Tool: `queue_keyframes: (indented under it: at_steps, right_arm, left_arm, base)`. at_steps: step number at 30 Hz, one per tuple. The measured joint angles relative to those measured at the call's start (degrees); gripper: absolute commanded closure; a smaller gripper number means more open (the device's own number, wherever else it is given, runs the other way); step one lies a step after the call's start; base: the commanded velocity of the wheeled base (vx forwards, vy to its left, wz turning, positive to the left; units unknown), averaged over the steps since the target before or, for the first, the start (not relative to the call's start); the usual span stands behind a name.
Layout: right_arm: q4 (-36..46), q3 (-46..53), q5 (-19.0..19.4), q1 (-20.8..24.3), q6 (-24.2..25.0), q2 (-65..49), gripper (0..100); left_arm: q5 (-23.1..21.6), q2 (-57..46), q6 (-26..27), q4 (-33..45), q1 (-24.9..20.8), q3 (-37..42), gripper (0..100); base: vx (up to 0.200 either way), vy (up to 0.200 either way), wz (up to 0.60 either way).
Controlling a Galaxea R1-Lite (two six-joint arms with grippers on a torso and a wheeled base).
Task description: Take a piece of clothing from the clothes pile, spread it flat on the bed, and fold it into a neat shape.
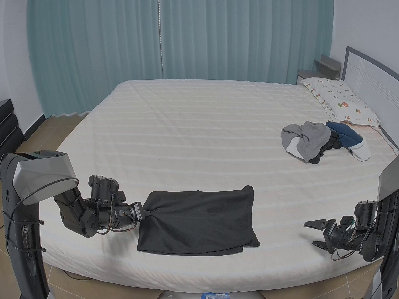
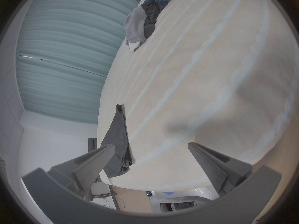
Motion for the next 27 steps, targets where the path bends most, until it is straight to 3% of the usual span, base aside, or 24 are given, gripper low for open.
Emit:
queue_keyframes:
  at_steps: [9,19,20,27]
  right_arm:
    - [-0.02,0.0,0.0,0.0,-0.02,0.06,0]
    - [-0.02,0.02,-0.07,0.26,-0.29,0.37,0]
    - [0.0,0.02,-0.07,0.26,-0.29,0.39,0]
    - [-0.02,0.0,-0.1,0.26,-0.27,0.44,0]
  left_arm:
    - [0.11,-0.09,0.22,-0.09,-0.12,0.5,100]
    - [0.49,-0.33,0.34,-0.3,-0.63,1.76,100]
    - [0.5,-0.34,0.41,-0.3,-0.65,1.9,0]
    - [0.49,-0.5,0.79,-0.09,-0.83,2.67,0]
  base:
    - [0.0,0.2,0.0]
    - [0.0,0.0,0.0]
    - [0.0,0.0,0.0]
    - [0.0,0.0,0.0]
